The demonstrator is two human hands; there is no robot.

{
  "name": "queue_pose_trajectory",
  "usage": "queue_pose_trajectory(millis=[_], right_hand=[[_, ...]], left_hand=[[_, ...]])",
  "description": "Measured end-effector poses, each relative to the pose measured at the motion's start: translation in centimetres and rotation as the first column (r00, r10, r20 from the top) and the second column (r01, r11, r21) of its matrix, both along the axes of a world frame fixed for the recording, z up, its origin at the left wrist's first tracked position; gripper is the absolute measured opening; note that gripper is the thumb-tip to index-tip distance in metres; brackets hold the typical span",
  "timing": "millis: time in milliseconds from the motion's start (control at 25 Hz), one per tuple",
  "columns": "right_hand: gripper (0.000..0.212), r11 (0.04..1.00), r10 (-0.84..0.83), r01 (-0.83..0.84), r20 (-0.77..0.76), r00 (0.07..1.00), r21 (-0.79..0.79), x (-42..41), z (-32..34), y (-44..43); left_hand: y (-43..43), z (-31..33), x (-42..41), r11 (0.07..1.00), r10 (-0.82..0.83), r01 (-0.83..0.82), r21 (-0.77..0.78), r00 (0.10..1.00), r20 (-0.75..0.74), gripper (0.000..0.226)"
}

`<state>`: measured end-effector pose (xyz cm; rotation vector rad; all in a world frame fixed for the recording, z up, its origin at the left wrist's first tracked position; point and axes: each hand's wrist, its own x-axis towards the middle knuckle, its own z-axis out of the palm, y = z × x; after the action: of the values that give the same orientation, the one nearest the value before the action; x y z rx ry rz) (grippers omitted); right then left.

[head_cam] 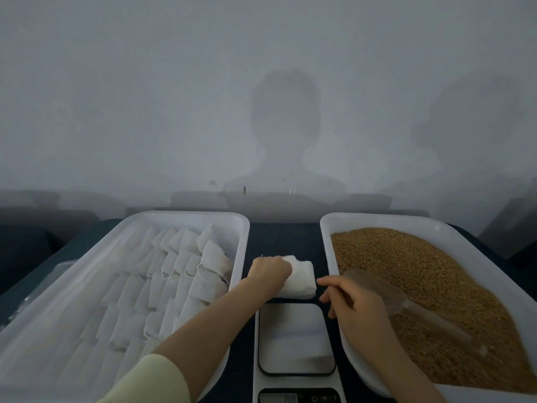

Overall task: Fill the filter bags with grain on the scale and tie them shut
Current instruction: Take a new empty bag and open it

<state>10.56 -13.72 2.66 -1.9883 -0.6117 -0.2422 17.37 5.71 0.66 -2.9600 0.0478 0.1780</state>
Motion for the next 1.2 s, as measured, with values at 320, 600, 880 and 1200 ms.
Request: queue_pose_trajectory(millis=[320, 600, 880, 1200], right_hand=[[0.023, 0.999, -0.038, 0.039, -0.026, 0.999, 0.009, 0.3, -0.3, -0.2], [0.032, 0.928, 0.239, -0.133, 0.282, 0.929, -0.347, -0.8, 0.6, 0.9], [0.008, 0.956, 0.234, -0.173, 0.263, 0.936, -0.236, -0.8, 0.0, 0.7], [0.006, 0.988, 0.154, -0.155, -0.113, 0.982, -0.002, -0.7, 0.1, 0.5]], left_hand=[[1.1, 3.8, -2.5, 0.54, 0.565, -0.093, -0.837, 0.777, 0.278, 0.013], [-1.4, 3.4, -9.6, -0.135, 0.403, -0.184, -0.974, 0.888, -0.224, 0.037], [-1.4, 3.4, -10.7, -0.084, 0.303, -0.17, -0.982, 0.934, -0.188, 0.063], [-1.2, 2.8, -11.3, 0.193, 0.112, 0.069, -0.979, 0.989, 0.092, 0.024]])
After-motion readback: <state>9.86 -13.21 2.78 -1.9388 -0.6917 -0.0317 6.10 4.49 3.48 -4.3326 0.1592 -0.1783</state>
